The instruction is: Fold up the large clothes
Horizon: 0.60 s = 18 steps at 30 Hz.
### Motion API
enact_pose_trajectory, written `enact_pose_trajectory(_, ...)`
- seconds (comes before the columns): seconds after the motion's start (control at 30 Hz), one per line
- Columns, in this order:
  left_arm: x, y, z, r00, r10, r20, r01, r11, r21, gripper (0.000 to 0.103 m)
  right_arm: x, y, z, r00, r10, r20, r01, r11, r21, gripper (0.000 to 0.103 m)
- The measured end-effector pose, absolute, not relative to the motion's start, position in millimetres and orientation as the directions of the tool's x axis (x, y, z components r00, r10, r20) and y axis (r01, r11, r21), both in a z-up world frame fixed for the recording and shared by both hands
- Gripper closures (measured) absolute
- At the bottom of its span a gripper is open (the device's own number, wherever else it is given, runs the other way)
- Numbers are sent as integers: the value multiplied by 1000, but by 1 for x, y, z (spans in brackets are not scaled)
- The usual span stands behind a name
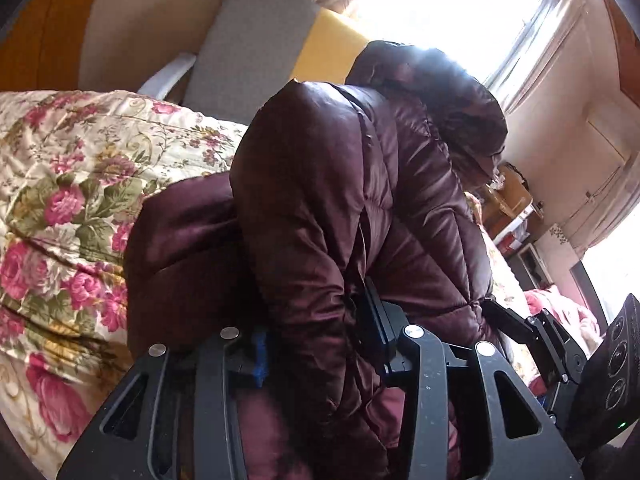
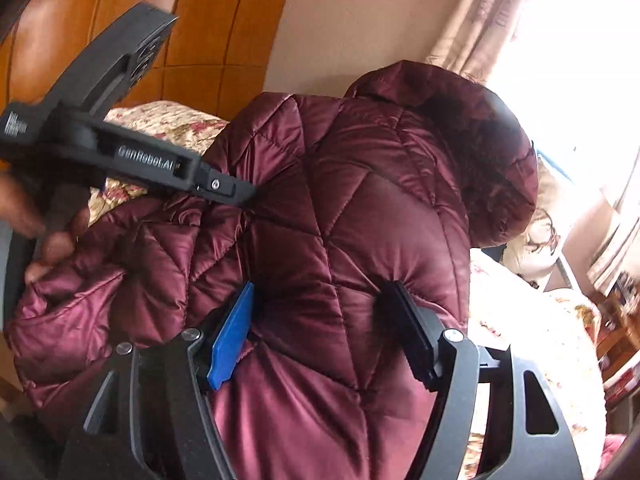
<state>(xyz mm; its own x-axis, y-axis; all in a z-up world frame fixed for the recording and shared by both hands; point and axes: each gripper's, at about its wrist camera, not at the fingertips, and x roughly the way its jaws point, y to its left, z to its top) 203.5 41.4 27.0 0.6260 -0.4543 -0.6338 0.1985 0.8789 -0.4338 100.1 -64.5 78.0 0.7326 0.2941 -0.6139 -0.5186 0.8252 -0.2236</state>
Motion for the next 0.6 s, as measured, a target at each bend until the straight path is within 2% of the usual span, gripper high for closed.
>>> enact_pose_trajectory(0.07,204,34,19,654,-423,-627,209,898,-388,63,105,-64,68,740,279,-612,-505,832,-231,36)
enact_pose_trajectory(0.17,200,35,24,661,-433,-613,200,889,-412,61,105,-63,73,738,273,-617,-505,830,-237,35)
enact_pose_trajectory(0.23,190,34,35,671,-420,-612,202,897,-394,54,104,-71,85,716,296,-632,-523,827,-206,34)
enact_pose_trajectory(0.27,186,33,39,676,-410,-612,207,903,-376,52,104,-76,92,701,316,-639,-534,827,-177,32)
enact_pose_trajectory(0.3,180,31,46,689,-394,-609,209,912,-353,45,105,-83,98,679,343,-649,-544,828,-132,31)
enact_pose_trajectory(0.33,175,31,50,695,-388,-605,212,915,-343,38,107,-94,110,641,394,-659,-562,826,-53,24)
enact_pose_trajectory(0.37,168,29,56,704,-381,-599,217,919,-330,35,110,-104,121,600,450,-661,-577,816,31,17)
enact_pose_trajectory(0.43,159,26,62,724,-358,-590,216,929,-299,25,119,-127,142,585,512,-629,-547,822,160,16)
enact_pose_trajectory(0.47,152,21,65,735,-335,-589,219,940,-261,25,124,-136,152,602,514,-611,-526,831,181,16)
enact_pose_trajectory(0.5,151,18,65,738,-318,-595,219,947,-235,24,129,-141,159,620,507,-598,-508,841,186,16)
enact_pose_trajectory(0.6,145,8,66,757,-252,-603,190,968,-165,21,152,-136,178,709,394,-585,-429,899,85,21)
